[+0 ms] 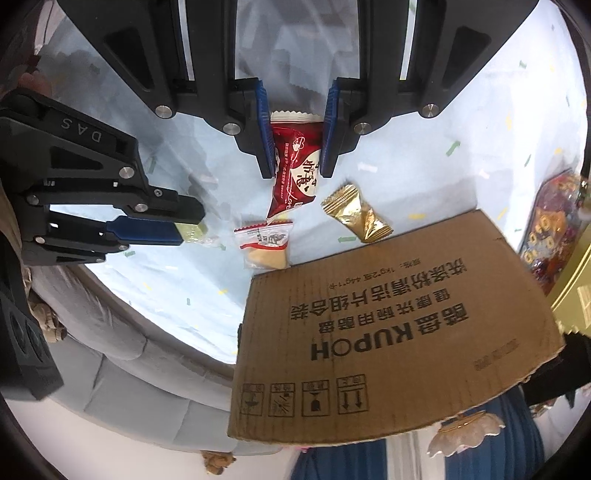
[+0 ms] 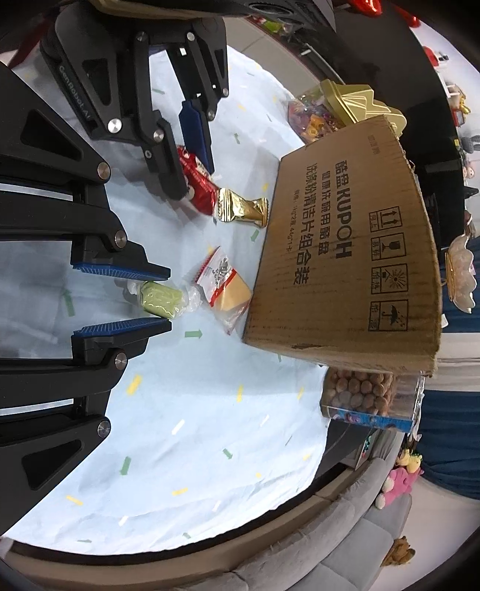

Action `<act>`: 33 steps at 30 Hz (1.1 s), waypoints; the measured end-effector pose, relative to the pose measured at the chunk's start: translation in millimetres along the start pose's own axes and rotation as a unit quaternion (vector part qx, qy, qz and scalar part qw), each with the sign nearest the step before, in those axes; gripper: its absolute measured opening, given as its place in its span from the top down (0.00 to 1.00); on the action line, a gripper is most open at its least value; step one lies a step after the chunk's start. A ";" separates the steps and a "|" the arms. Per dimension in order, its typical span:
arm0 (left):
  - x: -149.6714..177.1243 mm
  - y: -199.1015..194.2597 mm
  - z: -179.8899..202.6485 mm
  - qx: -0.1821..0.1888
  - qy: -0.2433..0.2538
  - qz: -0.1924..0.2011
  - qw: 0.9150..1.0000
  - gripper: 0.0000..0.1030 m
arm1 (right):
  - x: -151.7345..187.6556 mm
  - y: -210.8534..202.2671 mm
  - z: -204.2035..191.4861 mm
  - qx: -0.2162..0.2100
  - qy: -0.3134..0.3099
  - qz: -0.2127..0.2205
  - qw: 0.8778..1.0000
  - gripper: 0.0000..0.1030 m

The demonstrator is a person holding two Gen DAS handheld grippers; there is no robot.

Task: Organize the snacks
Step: 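Lift the red snack and green stick snack and carry both over the box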

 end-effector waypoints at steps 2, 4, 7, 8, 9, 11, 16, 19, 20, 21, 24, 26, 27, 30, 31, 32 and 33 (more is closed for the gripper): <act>-2.6 -2.0 -0.3 -0.003 -0.009 0.000 1.000 0.76 | 0.9 -3.5 -0.2 0.004 -0.002 0.003 1.000 0.79; -2.7 -5.1 0.1 -0.010 -0.011 0.002 1.000 0.76 | 1.6 -8.0 0.6 0.007 -0.001 0.005 1.000 0.79; -3.5 -9.9 -0.1 -0.019 -0.016 0.003 1.000 0.76 | 2.0 -13.4 1.5 0.011 0.001 0.007 1.000 0.79; -3.2 -11.6 -0.7 -0.022 -0.019 0.003 1.000 0.76 | 1.9 -16.0 2.1 0.012 0.003 0.008 1.000 0.79; -3.5 -14.0 -0.8 -0.027 -0.022 0.003 0.999 0.76 | 1.7 -19.0 2.5 0.014 0.004 0.009 1.000 0.79; -3.2 -18.8 -1.7 -0.032 -0.027 0.003 0.999 0.76 | 0.5 -23.4 3.0 0.016 0.007 0.011 1.000 0.79; -5.1 -38.0 -3.7 -0.049 -0.040 0.006 0.998 0.76 | -7.1 -40.6 -1.9 0.021 0.010 0.026 0.999 0.79; -8.8 -51.8 -6.2 -0.059 -0.047 0.010 0.997 0.76 | -12.2 -52.6 -6.0 0.024 0.007 0.038 0.999 0.79; -10.1 -56.6 -7.2 -0.063 -0.050 0.012 0.997 0.76 | -14.1 -56.5 -7.2 0.025 0.005 0.041 0.999 0.79; -11.6 -62.4 -8.3 -0.068 -0.052 0.015 0.996 0.76 | -15.6 -60.1 -7.9 0.026 0.004 0.045 0.999 0.79; -14.9 -75.4 -10.0 -0.079 -0.058 0.019 0.995 0.76 | -20.2 -72.6 -11.6 0.030 0.002 0.056 0.998 0.79; -15.9 -83.7 -12.0 -0.087 -0.062 0.021 0.994 0.76 | -23.4 -80.9 -14.0 0.033 0.001 0.062 0.998 0.79; -16.4 -89.0 -13.6 -0.092 -0.065 0.023 0.993 0.76 | -25.3 -85.6 -15.6 0.035 0.000 0.066 0.997 0.79; -19.0 -102.9 -17.9 -0.103 -0.072 0.029 0.992 0.76 | -29.6 -98.4 -21.3 0.038 -0.002 0.076 0.996 0.79; -20.6 -108.1 -19.6 -0.107 -0.075 0.032 0.991 0.76 | -31.2 -101.8 -22.9 0.039 -0.003 0.079 0.996 0.79; -22.4 -113.4 -21.3 -0.109 -0.077 0.035 0.990 0.76 | -33.0 -106.0 -25.2 0.040 -0.004 0.083 0.996 0.79; -24.6 -117.9 -22.6 -0.112 -0.080 0.038 0.990 0.76 | -35.3 -110.4 -27.7 0.041 -0.005 0.086 0.995 0.79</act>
Point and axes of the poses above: each gripper's, at about its wrist camera, not at the fingertips, and y roughly the way its jaws point, z to its right, x to its underside, the point moved 6 cm from there along y, roughly the way its jaws point, and after that the axes turned 10 degrees about y, right-handed, at the moved point
